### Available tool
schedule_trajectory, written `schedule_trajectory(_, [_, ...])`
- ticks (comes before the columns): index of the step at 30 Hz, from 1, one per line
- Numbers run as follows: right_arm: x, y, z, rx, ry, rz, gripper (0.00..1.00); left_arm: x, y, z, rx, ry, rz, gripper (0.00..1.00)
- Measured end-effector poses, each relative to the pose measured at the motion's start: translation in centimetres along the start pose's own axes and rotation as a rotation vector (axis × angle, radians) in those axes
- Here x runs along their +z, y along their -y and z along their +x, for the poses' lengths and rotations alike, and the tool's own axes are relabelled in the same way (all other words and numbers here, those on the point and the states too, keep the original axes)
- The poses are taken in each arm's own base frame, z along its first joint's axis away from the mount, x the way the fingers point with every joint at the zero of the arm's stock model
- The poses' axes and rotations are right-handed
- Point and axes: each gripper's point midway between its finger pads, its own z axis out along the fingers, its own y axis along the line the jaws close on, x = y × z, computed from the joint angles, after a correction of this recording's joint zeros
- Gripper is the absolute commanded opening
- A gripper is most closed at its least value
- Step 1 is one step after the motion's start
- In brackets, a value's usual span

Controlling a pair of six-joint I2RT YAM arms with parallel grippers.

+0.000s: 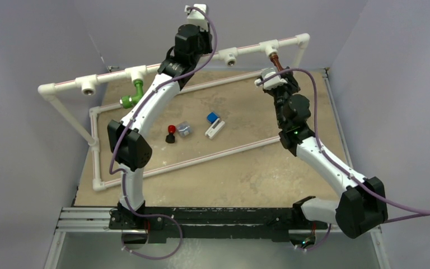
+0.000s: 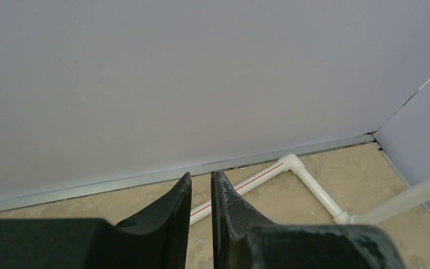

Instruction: Install the water faucets

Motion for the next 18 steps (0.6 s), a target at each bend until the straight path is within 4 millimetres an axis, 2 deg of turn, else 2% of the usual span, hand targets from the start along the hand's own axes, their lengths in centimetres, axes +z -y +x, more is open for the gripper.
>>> schedule_trajectory(18, [-0.1, -1.9, -1.1, 0.653, -0.014, -0.053, 0.00, 0.0, -0.2, -0.1, -0.001, 0.000, 0.001, 0.16])
